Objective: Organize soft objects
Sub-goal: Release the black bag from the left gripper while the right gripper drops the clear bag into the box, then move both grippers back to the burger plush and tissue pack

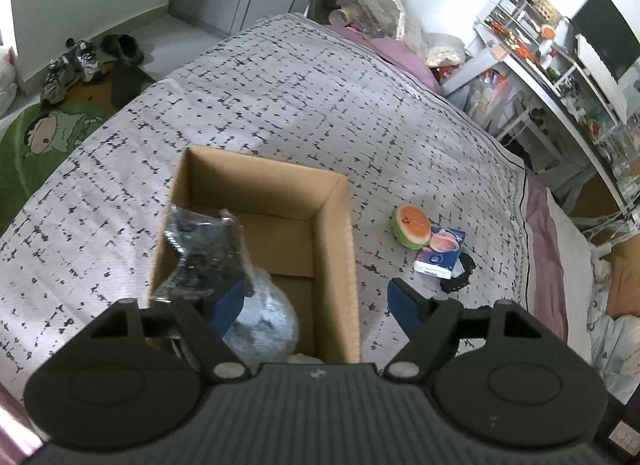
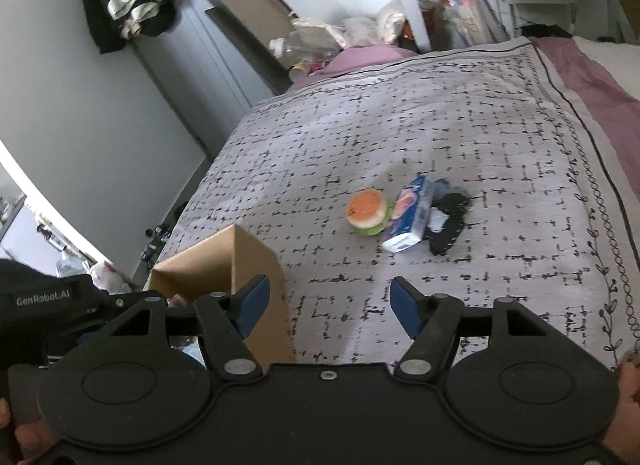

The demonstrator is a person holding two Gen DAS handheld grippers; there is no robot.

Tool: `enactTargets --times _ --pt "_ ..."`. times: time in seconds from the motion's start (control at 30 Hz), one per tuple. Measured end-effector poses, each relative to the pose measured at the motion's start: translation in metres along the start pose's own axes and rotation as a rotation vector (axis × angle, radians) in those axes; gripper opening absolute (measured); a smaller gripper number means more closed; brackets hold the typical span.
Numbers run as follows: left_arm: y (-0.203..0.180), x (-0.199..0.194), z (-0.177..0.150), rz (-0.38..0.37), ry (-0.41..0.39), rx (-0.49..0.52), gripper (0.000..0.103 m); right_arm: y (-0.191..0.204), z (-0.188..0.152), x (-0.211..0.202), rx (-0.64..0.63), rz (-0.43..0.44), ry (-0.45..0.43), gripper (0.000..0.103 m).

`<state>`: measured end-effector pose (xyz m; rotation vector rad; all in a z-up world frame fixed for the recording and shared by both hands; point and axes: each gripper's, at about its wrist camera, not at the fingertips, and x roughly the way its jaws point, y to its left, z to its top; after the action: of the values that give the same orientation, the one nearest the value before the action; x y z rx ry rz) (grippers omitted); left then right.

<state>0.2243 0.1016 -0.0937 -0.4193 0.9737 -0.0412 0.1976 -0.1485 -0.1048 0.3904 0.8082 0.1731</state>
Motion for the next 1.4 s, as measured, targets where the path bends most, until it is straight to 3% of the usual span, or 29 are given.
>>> enactTargets --times 0.17,0.27,0.83,1.4 --pt "-0.019 0.006 -0.002 0.002 0.008 0.022 0.077 -0.017 0.006 -0.001 0.046 -0.013 -0.006 0.067" --pt "-0.032 0.012 -0.003 0.002 0.02 0.037 0.077 -0.029 0.01 -0.003 0.078 -0.026 -0.028 0.079" --pt "-0.094 0.054 -0.004 0.014 0.04 0.097 0.077 -0.087 0.026 0.01 0.25 -0.058 -0.058 0.079" --pt "-0.147 0.116 -0.006 -0.024 0.047 0.201 0.074 -0.13 0.026 0.041 0.448 -0.027 0.0 0.059"
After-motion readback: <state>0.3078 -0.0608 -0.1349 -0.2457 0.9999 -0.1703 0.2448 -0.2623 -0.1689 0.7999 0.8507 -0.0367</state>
